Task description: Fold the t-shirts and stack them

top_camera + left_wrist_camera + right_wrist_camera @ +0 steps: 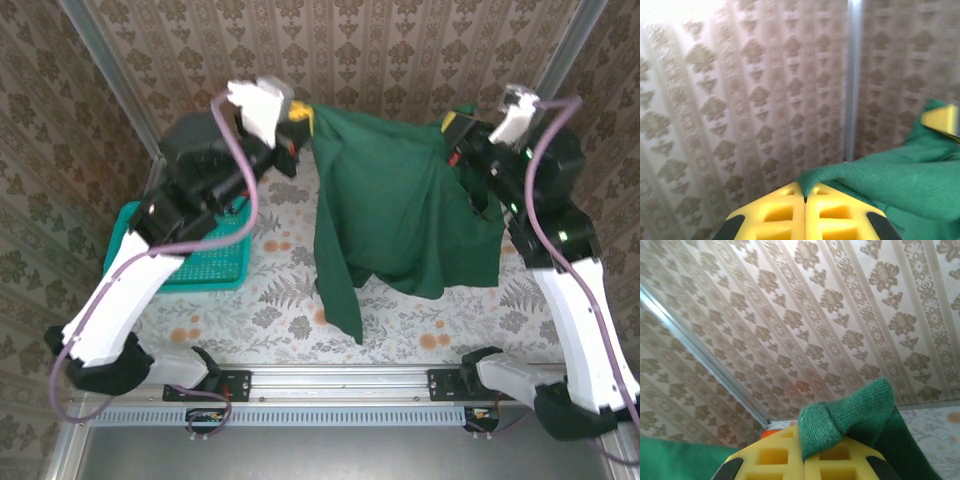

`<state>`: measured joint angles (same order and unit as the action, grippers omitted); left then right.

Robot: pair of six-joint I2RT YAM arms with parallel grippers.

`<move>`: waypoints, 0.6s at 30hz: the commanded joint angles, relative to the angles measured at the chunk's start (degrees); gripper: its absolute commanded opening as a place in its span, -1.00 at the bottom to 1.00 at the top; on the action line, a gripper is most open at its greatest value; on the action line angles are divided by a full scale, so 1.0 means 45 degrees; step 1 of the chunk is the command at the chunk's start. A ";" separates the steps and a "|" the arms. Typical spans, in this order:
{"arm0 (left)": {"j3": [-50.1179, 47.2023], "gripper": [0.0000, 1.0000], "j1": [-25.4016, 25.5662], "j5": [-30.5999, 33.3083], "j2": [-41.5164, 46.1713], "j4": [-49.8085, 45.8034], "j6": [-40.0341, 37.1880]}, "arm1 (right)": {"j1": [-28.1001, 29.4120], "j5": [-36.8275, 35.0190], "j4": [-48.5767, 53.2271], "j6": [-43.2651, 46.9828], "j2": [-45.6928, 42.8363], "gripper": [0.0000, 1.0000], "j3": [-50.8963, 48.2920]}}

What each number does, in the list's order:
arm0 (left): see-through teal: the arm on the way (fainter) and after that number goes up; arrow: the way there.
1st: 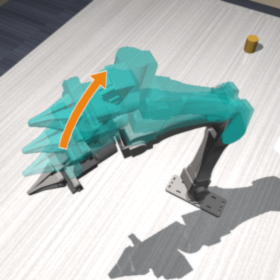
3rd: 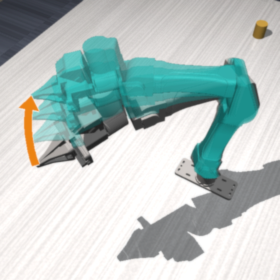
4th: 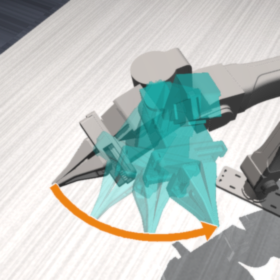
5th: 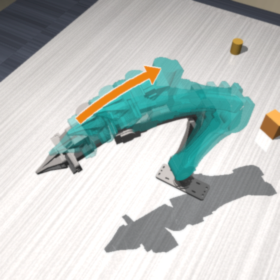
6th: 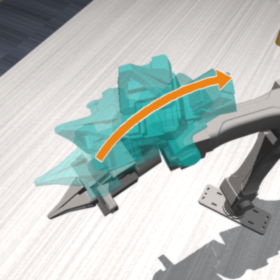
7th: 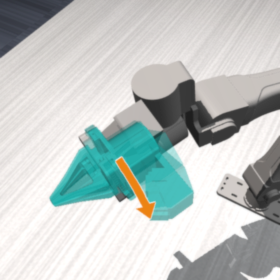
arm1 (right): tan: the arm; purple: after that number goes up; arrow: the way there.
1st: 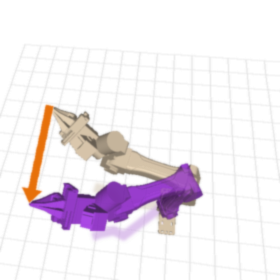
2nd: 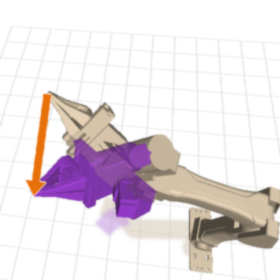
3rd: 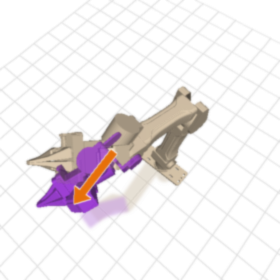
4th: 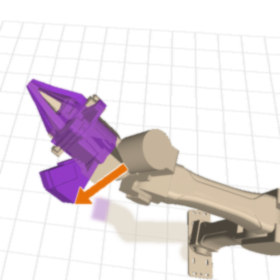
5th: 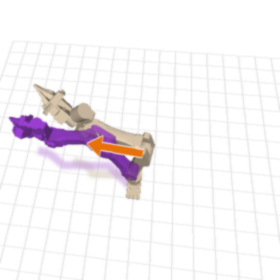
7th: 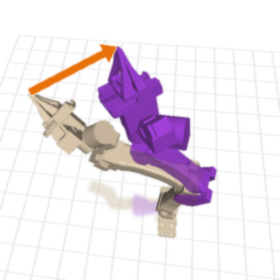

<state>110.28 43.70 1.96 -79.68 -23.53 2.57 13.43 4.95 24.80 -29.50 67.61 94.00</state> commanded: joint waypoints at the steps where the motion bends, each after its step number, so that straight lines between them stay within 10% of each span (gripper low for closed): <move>1: 0.1685 -1.00 -0.2001 -0.1931 -0.2339 -0.0349 0.2615 | 0.0036 -0.1556 0.1993 0.0735 0.2501 -1.00 0.1394; 4: 0.5717 -1.00 -0.3313 -0.2445 -0.6471 -0.2101 0.3706 | -0.0290 -0.3641 0.2904 0.1244 0.5552 -1.00 0.2668; 9: 1.4694 0.41 -0.5274 0.0082 -1.3769 -0.7361 0.6464 | -0.2079 -0.3102 0.5644 0.0195 1.0919 -0.44 0.6499; 12: 1.0939 0.70 -0.5470 -0.0481 -1.2435 -0.6997 0.6445 | -0.2633 -0.2763 0.6836 0.0000 1.1997 -0.05 0.7257; 18: 0.1156 0.70 -0.4424 -0.0770 -0.7491 -0.4187 0.5743 | -0.2867 -0.1724 0.2168 -0.0288 0.7637 0.58 -0.0056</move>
<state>122.26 18.83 -0.86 -128.44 -46.74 28.14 -0.89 -6.68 41.98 -29.85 115.15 100.92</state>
